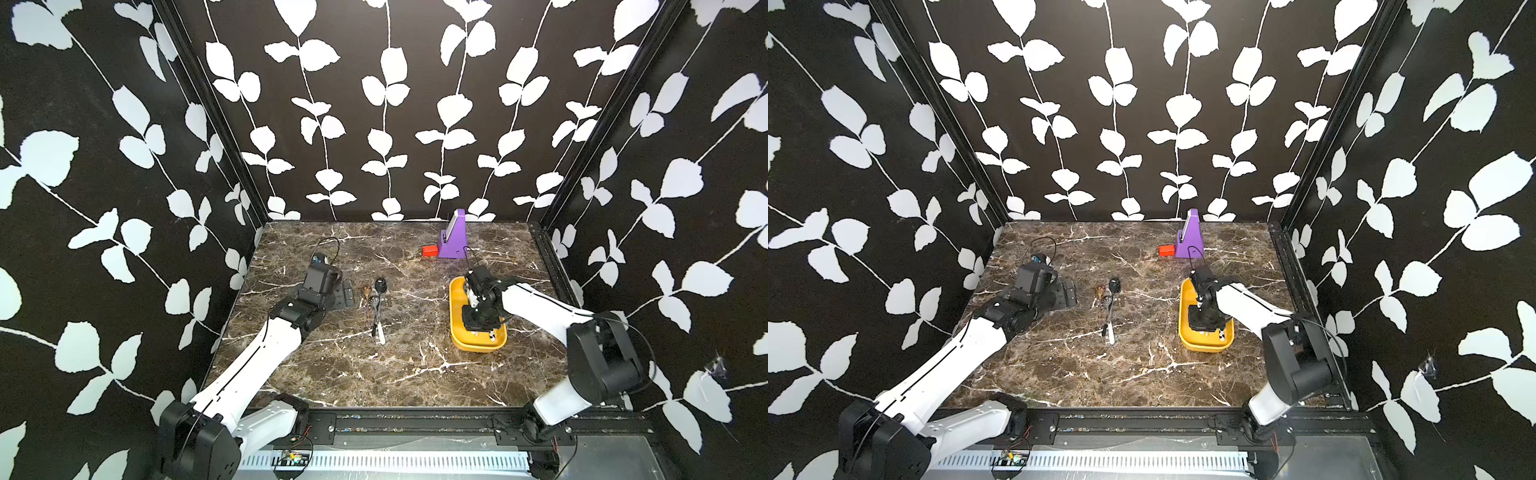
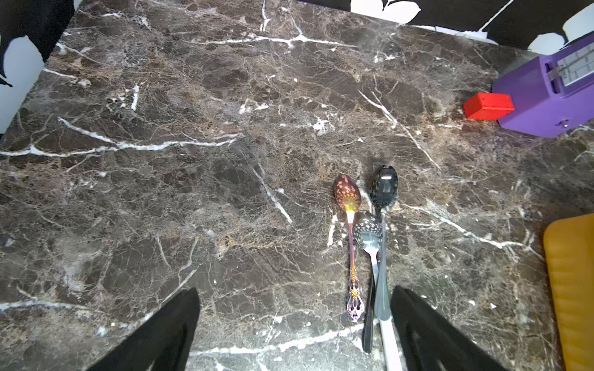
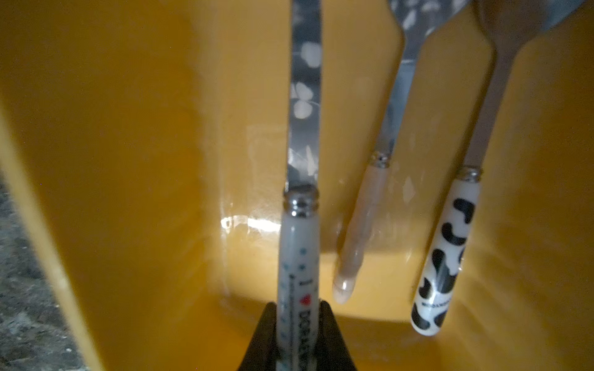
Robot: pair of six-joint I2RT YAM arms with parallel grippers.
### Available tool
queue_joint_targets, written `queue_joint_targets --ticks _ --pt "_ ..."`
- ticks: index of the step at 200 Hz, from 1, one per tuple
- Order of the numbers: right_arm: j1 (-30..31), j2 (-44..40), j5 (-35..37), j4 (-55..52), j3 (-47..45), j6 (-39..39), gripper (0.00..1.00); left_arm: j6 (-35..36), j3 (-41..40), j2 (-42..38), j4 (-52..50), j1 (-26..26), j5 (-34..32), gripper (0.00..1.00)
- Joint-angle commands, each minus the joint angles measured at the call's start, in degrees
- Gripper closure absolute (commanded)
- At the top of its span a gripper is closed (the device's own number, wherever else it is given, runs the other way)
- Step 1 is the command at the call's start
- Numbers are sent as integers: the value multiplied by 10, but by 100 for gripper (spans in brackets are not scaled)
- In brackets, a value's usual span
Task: Put the spoon into the storage box
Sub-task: Place the spoon in the storage box.
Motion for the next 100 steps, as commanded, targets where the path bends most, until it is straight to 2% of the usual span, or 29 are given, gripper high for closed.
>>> queue_joint_targets --ticks 1,100 --pt "3 27 6 -13 39 14 100 5 22 2 -22 2 14 2" --pt "3 96 29 -11 70 24 100 7 39 23 -39 1 36 2"
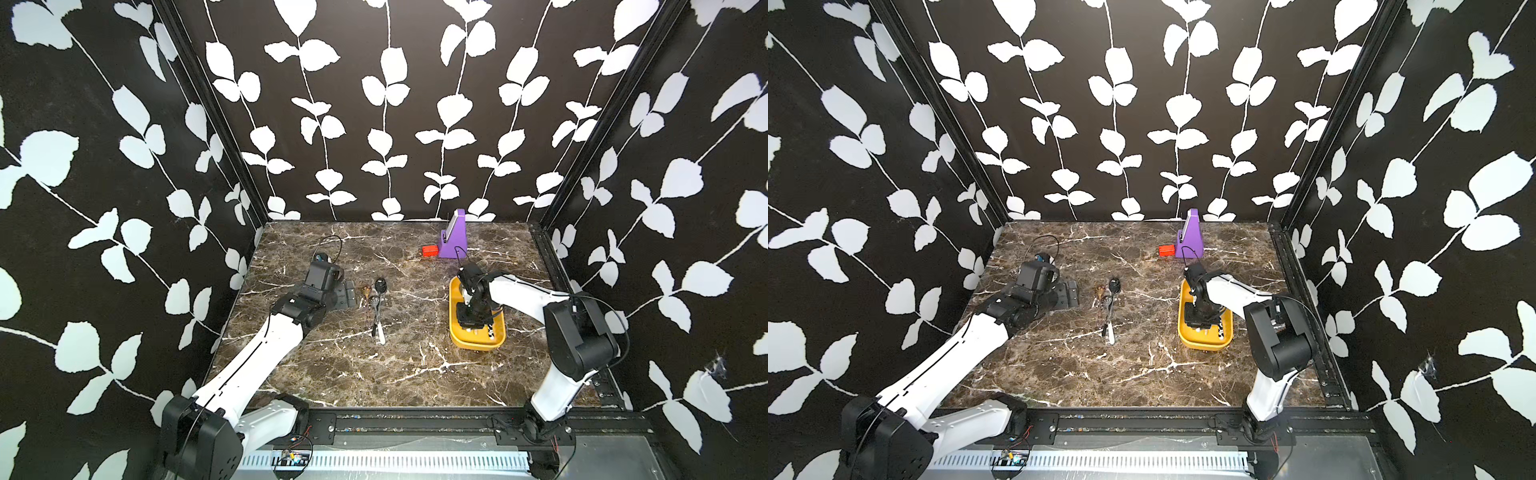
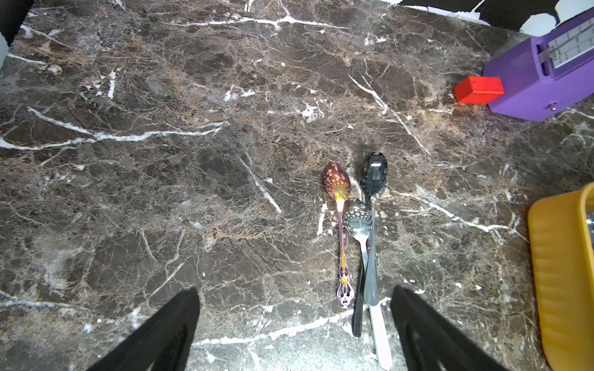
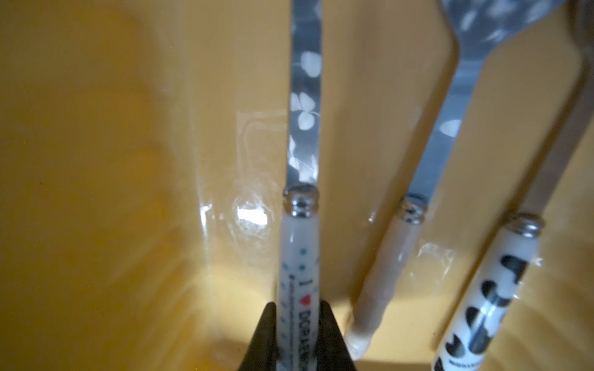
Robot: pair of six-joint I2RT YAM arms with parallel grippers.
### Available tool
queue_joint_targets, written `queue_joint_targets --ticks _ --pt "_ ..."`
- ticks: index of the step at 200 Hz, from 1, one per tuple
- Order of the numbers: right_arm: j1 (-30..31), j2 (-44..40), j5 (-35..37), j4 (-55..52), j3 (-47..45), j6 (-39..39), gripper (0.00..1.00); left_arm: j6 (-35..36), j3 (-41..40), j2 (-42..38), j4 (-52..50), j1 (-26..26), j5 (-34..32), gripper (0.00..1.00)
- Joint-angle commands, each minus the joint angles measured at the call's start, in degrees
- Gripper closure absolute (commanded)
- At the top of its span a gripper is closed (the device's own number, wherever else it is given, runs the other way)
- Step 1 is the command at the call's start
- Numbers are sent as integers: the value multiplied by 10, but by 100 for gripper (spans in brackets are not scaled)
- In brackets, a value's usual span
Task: Put the spoon into the storage box
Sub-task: Place the spoon in the storage box.
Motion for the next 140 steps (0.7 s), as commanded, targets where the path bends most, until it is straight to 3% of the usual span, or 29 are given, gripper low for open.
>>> queue_joint_targets --ticks 1,53,105,140 --pt "3 13 23 -9 21 12 100 3 21 7 -19 1 8 2" --pt "3 15 24 -6 16 18 100 6 31 20 -32 1 36 2" --pt "3 6 20 -13 20 20 81 9 36 26 -40 1 50 2" --pt "3 -20 20 -27 29 18 76 14 50 29 -65 1 64 7"
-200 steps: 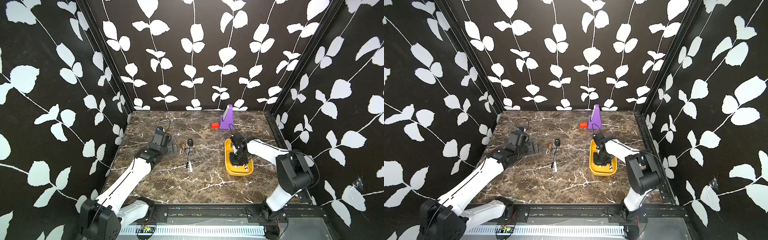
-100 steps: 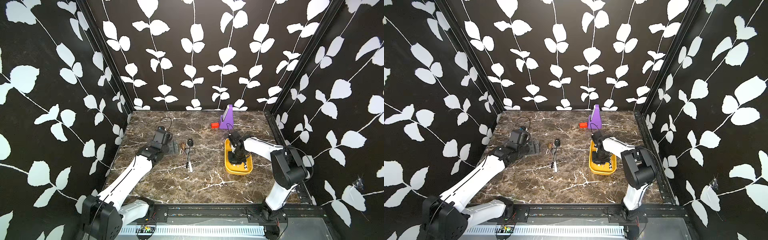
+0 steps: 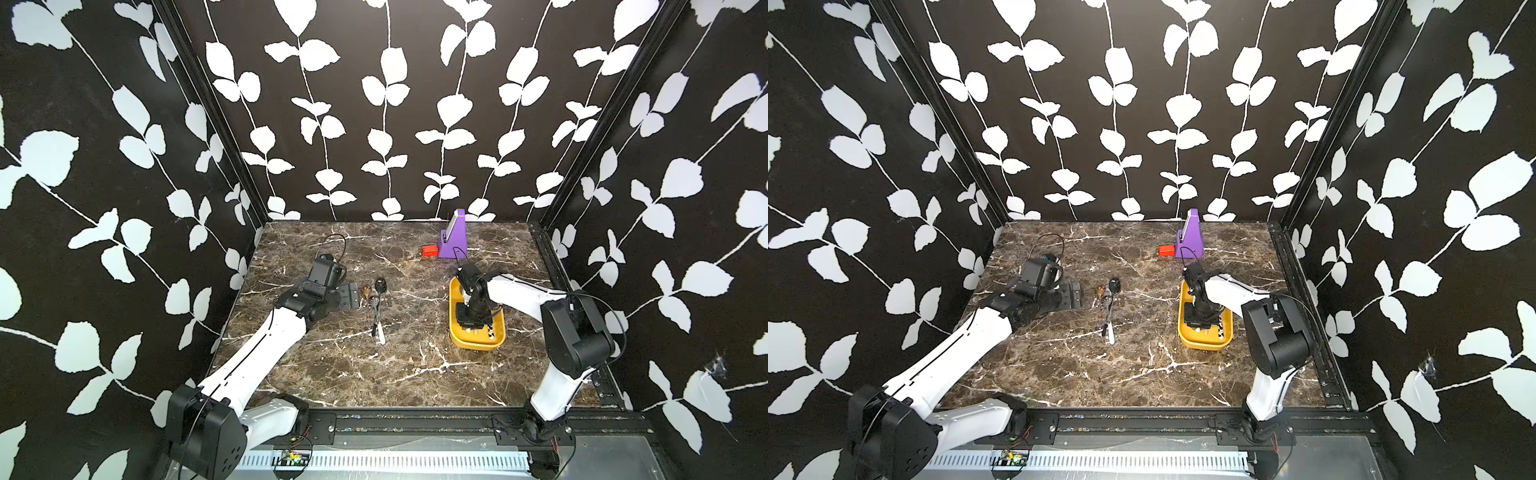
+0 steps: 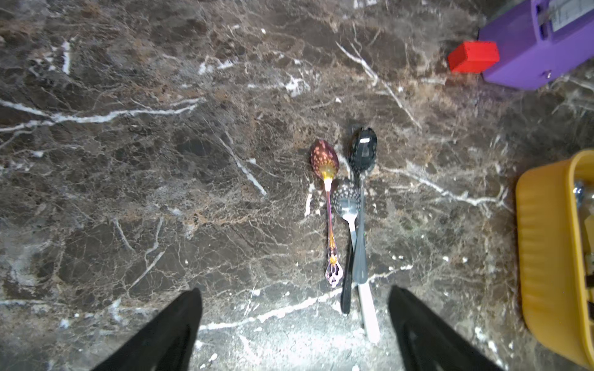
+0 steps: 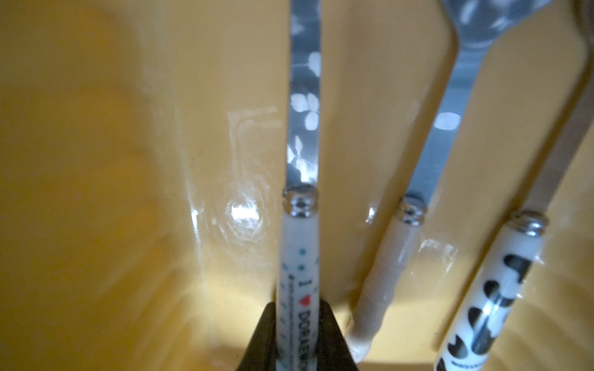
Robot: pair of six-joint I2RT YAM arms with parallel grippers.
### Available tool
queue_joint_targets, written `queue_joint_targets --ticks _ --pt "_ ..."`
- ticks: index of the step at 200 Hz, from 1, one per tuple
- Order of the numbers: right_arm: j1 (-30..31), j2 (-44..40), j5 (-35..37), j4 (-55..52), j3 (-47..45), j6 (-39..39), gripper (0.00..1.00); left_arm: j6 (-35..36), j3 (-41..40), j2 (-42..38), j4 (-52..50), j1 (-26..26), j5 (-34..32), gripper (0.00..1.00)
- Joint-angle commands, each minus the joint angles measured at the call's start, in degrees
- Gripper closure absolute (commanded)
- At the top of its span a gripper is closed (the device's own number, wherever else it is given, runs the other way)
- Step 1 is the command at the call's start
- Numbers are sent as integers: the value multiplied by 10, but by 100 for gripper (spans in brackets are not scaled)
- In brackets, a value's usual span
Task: Put the spoon into the storage box
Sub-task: Place the spoon in the storage box, then pick up the spoon from the center of the board.
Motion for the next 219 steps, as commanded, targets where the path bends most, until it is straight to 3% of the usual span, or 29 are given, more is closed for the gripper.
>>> queue_joint_targets --ticks 1,32,78,115,142,190,219 --pt "3 -25 12 -23 22 4 75 8 27 -1 -31 1 15 7" --pt "3 -62 16 -44 34 3 68 10 40 4 -60 1 40 9" --pt "-8 -131 31 -46 57 -9 65 -10 51 22 -102 -4 77 15" --pt "-25 -174 6 21 40 -13 65 -43 63 65 -122 -72 57 19" --pt "-28 -175 -11 40 30 -11 64 -67 95 141 -142 -133 45 24" --pt "-30 -168 -32 57 9 -3 64 -70 144 253 -142 -193 38 33" --pt "-30 -168 -36 67 1 2 64 -65 157 304 -137 -204 50 42"
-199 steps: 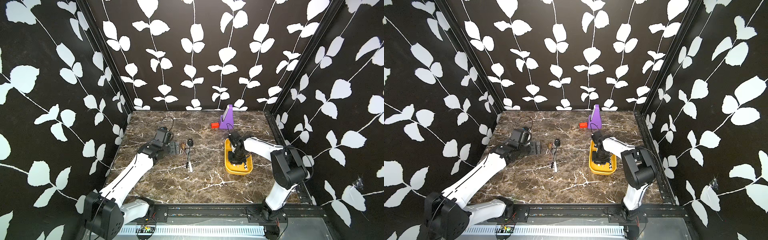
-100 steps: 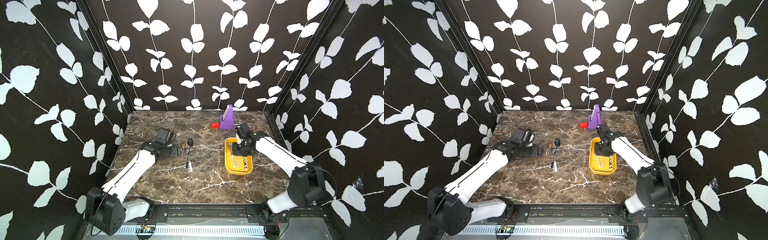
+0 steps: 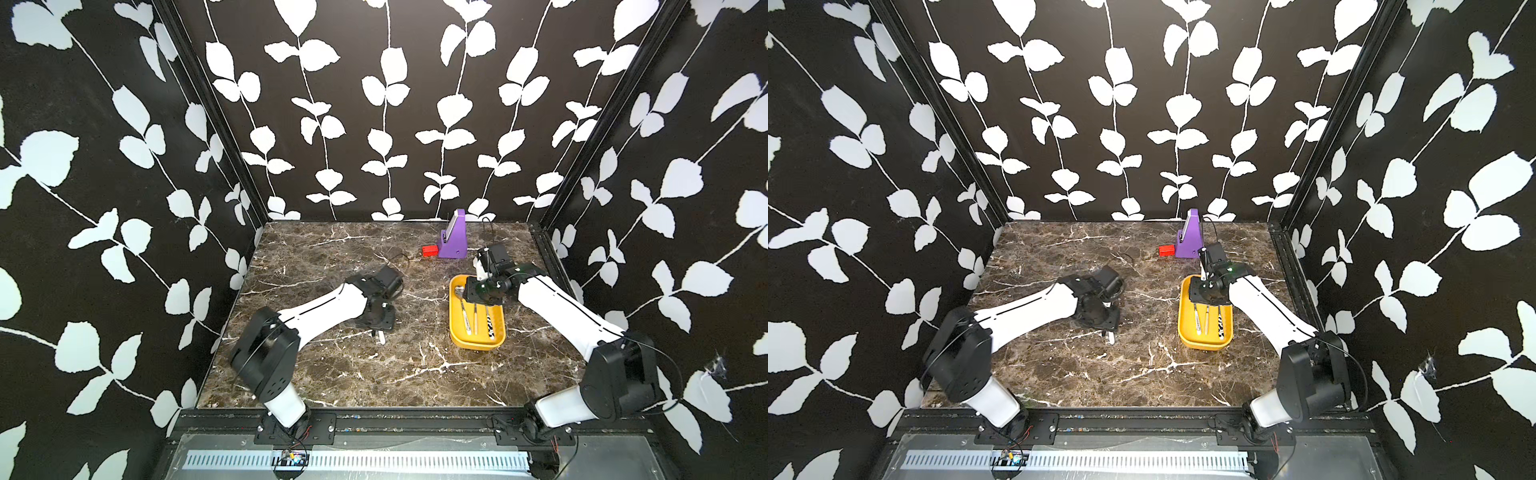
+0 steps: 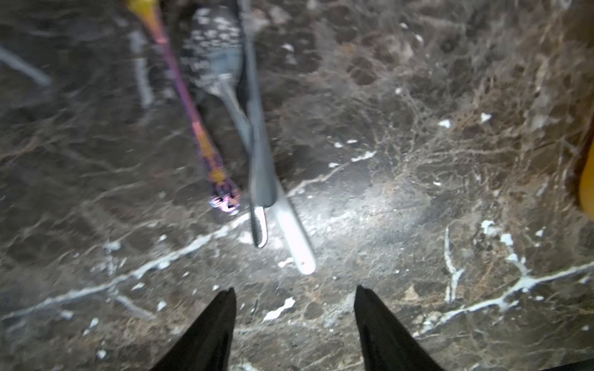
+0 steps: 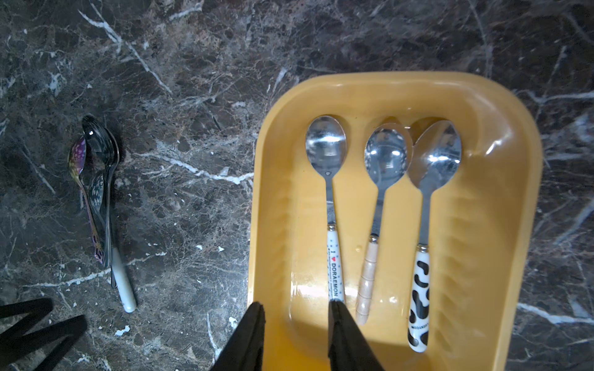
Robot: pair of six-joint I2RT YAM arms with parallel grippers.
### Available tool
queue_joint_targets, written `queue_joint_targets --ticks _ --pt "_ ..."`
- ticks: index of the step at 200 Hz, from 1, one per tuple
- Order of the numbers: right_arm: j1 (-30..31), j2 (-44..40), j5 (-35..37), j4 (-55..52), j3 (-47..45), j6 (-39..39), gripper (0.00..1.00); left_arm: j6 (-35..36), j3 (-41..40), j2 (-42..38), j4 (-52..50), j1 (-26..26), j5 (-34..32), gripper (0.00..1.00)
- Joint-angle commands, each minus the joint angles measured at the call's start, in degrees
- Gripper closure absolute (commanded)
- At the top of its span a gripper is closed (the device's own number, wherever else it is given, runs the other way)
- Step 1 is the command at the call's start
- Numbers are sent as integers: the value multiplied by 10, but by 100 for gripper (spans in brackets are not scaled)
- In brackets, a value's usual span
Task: Put the spoon into the storage box
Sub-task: Pick up the spoon from the center of the board.
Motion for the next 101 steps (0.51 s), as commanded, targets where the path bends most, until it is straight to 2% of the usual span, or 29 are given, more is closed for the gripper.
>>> queue_joint_targets --ticks 1,39,72,101 --pt "-3 3 -9 20 -20 7 64 -1 18 23 -13 -9 2 42" --pt "-3 8 -19 26 -22 11 63 2 12 55 -7 -9 -7 50" --pt "-3 8 -18 26 -22 11 63 1 8 82 4 -9 2 51" --pt "-3 9 -23 29 -25 13 63 4 7 105 -8 -8 -33 51"
